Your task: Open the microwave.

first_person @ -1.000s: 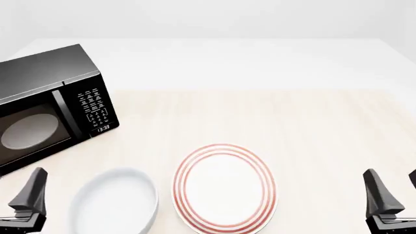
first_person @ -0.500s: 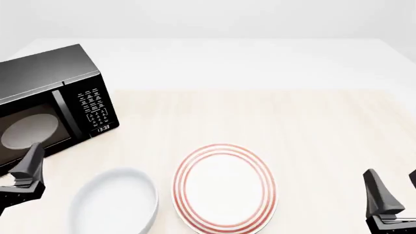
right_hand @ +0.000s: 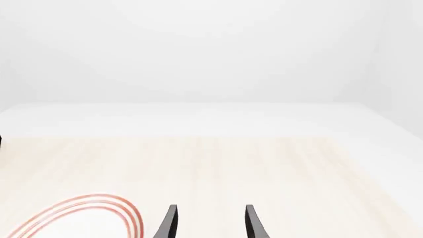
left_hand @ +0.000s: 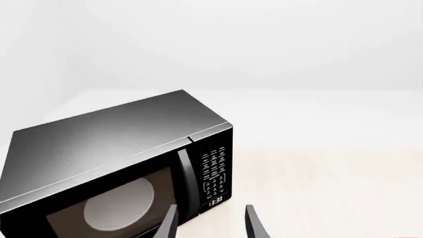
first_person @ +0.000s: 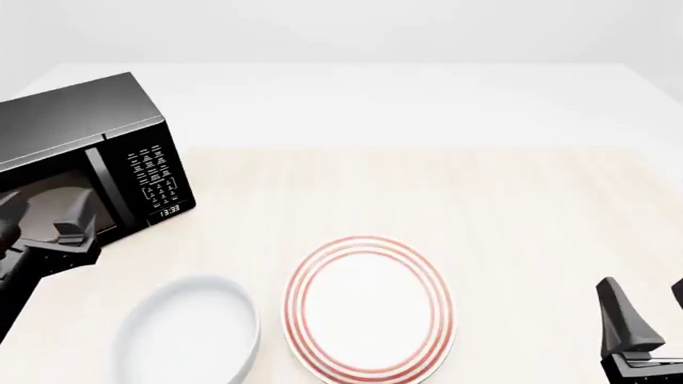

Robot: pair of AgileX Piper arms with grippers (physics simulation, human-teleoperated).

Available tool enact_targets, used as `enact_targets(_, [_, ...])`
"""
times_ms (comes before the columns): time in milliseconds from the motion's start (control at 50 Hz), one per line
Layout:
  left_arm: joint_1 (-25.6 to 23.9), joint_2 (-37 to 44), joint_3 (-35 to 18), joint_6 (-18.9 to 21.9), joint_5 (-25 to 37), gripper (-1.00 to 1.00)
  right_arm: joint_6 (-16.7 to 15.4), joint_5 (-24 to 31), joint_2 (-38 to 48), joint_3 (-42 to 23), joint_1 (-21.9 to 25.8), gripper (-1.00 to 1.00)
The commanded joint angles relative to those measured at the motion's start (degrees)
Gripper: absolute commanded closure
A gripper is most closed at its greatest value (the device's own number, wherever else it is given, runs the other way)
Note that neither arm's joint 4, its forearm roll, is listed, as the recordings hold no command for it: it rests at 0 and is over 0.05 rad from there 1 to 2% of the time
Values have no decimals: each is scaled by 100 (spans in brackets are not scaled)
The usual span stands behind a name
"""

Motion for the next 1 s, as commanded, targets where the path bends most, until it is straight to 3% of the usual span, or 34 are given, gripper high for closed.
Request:
enact_targets(20, [-10,953,-188,30,-620,-100,0,0,0,0,0,-100])
enact_targets(280, [50,1791,-408,-86,-896,-100,0,1,0,0,1,-100])
enact_targets(540, [41,2123,-518,-71,-1073,-100,0,1,0,0,1,-100])
enact_targets(1000, [144,3216,-617,-198,-1989,-100,1,1,0,0,-1,-100])
